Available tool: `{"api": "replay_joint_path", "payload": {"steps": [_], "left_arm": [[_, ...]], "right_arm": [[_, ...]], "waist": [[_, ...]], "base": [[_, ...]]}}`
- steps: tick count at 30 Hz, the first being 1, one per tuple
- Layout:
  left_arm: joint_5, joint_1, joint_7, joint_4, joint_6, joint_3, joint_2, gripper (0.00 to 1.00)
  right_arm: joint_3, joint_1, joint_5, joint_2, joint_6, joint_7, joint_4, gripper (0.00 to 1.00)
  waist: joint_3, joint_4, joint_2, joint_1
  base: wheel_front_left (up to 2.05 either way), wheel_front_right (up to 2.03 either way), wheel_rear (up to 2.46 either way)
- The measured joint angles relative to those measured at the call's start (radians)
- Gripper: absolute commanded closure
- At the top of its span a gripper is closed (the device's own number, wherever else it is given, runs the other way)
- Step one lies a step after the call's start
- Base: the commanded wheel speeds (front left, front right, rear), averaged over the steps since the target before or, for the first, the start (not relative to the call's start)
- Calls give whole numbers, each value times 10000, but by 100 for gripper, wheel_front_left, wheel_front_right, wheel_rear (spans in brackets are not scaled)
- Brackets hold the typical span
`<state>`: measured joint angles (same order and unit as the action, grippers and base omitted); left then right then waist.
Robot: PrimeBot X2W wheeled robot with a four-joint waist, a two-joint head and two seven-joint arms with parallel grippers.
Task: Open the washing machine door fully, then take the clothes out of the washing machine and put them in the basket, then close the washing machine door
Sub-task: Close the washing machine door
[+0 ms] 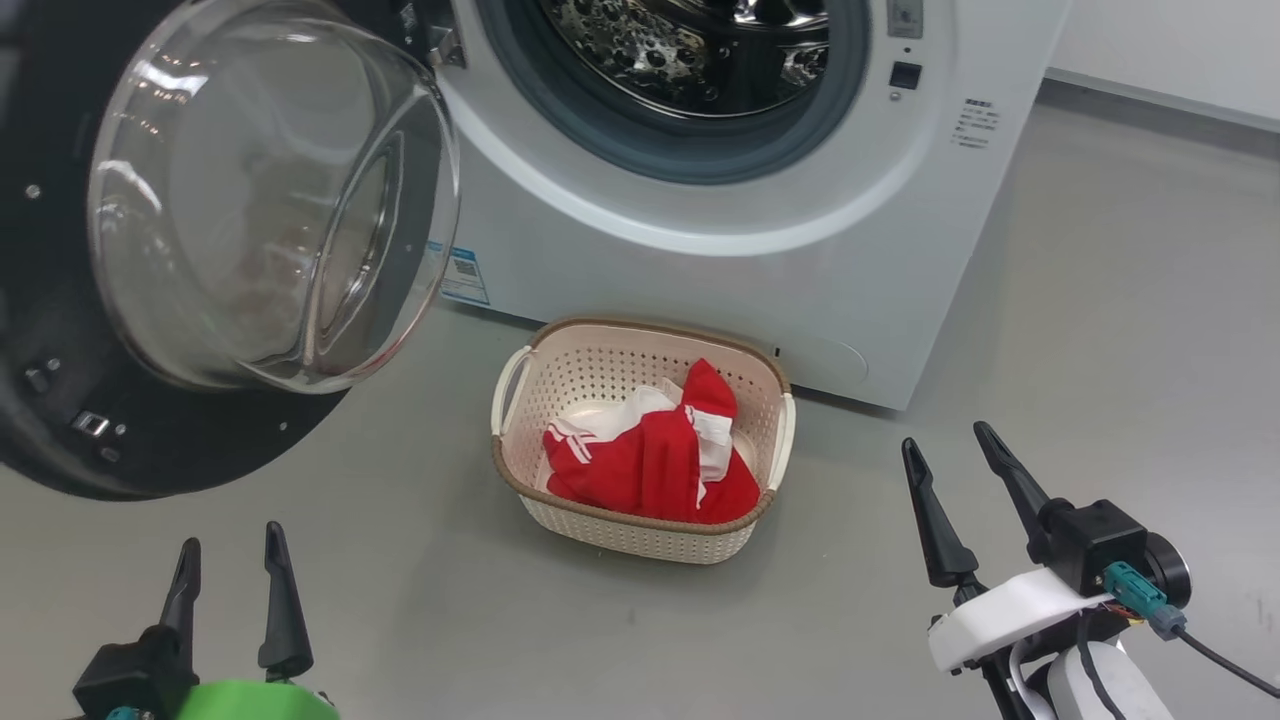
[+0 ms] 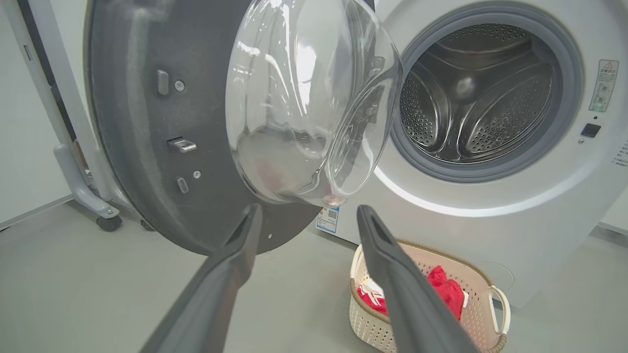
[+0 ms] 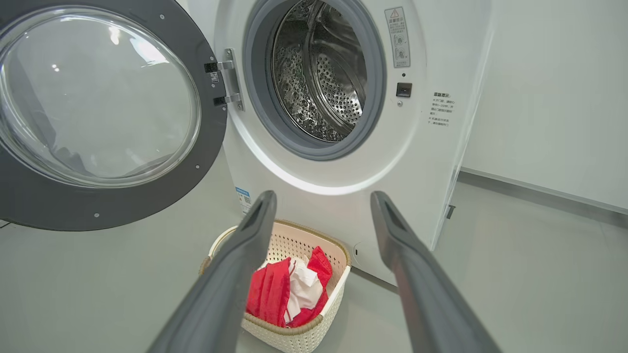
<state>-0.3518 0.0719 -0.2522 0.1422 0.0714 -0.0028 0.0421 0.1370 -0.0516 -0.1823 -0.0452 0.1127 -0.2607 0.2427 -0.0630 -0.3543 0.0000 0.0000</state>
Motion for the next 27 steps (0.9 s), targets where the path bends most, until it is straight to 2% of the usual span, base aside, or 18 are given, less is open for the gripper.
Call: {"api": "replay_joint_path", "payload": {"steps": [6,13,27], "left_arm": [[-92,209,0,0,44,36,-4,0],[-508,404,0,-291,245,644,-4,0],[-598,633,0,-499,339,892,-6,0]], "right_arm": [[332,-26,65,-10,8,8,10,0],[1154,-651,182,-17,92,104,171,0],[1561,-887,159,-113,94,104,639,0]], "waist": [[-66,-843,0,0],[-363,-1683,0,0],[-534,-1964,0,0]], "base": [[0,0,0],[0,0,0],[0,0,0]]}}
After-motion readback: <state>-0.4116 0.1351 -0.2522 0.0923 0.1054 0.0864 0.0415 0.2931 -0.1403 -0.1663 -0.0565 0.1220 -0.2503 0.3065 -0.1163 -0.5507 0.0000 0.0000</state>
